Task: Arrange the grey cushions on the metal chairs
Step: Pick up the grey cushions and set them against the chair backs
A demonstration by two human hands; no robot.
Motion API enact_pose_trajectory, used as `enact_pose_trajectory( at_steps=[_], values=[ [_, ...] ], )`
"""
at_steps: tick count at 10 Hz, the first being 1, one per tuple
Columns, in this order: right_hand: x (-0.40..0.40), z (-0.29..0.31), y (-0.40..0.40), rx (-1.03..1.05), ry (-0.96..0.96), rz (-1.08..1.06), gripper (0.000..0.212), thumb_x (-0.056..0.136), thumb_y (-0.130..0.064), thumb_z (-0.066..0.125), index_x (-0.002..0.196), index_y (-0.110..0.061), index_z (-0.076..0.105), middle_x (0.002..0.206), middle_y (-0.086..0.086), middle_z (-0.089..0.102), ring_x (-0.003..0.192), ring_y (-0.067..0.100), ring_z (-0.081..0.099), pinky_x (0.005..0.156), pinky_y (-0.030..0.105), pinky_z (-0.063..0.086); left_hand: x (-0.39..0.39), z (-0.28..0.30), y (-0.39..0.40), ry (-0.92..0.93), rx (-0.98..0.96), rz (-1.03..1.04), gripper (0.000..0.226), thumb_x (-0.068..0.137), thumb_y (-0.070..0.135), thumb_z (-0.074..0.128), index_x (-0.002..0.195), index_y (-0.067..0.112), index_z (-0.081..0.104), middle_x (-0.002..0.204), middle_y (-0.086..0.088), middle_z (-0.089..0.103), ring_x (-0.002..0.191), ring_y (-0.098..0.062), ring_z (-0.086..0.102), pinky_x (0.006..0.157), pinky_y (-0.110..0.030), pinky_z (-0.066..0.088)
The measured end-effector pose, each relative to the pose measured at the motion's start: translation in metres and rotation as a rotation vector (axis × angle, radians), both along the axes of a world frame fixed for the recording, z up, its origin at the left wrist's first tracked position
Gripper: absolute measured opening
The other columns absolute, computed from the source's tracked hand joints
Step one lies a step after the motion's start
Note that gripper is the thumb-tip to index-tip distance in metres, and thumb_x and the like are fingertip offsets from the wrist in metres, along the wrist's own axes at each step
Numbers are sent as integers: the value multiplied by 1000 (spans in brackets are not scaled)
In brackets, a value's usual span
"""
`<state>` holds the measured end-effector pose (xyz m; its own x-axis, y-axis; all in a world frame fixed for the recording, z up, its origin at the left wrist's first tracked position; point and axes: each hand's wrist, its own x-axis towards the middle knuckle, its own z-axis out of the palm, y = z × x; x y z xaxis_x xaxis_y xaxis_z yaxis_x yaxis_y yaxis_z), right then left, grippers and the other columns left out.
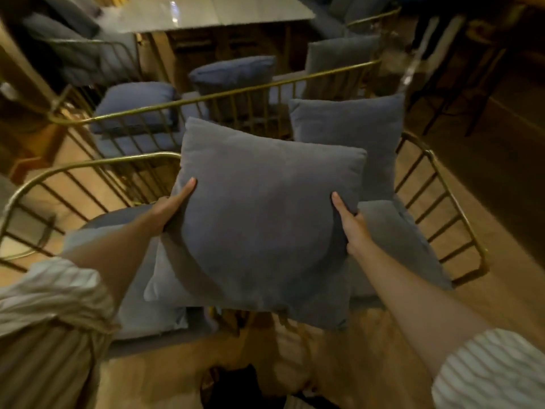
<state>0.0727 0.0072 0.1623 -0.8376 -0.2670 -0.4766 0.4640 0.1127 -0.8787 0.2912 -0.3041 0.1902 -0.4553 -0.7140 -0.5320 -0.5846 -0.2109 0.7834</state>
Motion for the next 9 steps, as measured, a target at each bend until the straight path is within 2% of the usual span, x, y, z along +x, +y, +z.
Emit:
enact_pose_trajectory(
  at_steps=[1,2,3,4,5,6,7,8,9],
  values=[
    [28,8,-59,-10,10,125,94,68,-59,84,141,-10,50,133,4,61,119,29,61,102,47,51,61,0,-37,31,-1,90,98,68,88,52,145,27,44,147,-3,51,127,-23,54,77,-24,43],
    [69,16,-124,-11,26,223,106,59,-64,86,142,-9,50,142,8,59,125,33,58,108,52,48,128,0,-79,57,-46,163,95,69,88,51,144,30,44,146,0,51,129,-24,53,72,-24,43],
    [116,22,-189,-14,44,279,96,73,-57,82,145,-7,45,146,10,55,130,35,55,107,47,48,184,10,-118,100,-62,220,82,82,78,47,146,26,42,140,0,52,130,-24,51,85,-31,41],
    [158,23,-251,-36,48,305,85,82,-50,78,145,-4,43,143,11,56,129,35,56,96,39,50,244,8,-179,99,-32,268,91,70,87,53,143,31,43,131,6,54,118,-18,55,88,-31,47],
    [195,22,-304,-60,33,316,83,81,-50,79,142,-7,45,134,7,59,118,31,60,97,41,52,296,-27,-262,96,17,364,120,45,98,57,146,38,36,149,7,46,134,-22,49,107,-50,42],
    [216,24,-343,-94,15,335,104,60,-64,88,141,-9,49,134,2,61,113,27,63,98,44,54,309,0,-267,185,4,299,117,51,94,58,146,28,41,140,1,54,126,-24,56,101,-46,48],
    [201,-3,-381,-108,17,340,134,31,-75,92,144,-17,50,138,5,63,117,30,66,100,53,55,312,2,-290,203,-42,310,121,48,93,63,147,28,39,146,-1,52,128,-25,55,100,-44,50],
    [202,9,-412,-96,22,345,130,36,-76,90,145,-18,49,138,2,64,120,28,65,101,52,55,309,3,-317,233,-74,284,106,56,91,61,146,38,38,146,2,50,133,-23,48,111,-48,38],
    [195,12,-446,-86,43,343,128,37,-81,86,142,-17,52,134,2,66,117,26,66,100,50,56,301,-1,-352,294,-76,275,98,60,91,57,144,45,36,147,9,48,136,-21,42,116,-50,30]
  ],
)
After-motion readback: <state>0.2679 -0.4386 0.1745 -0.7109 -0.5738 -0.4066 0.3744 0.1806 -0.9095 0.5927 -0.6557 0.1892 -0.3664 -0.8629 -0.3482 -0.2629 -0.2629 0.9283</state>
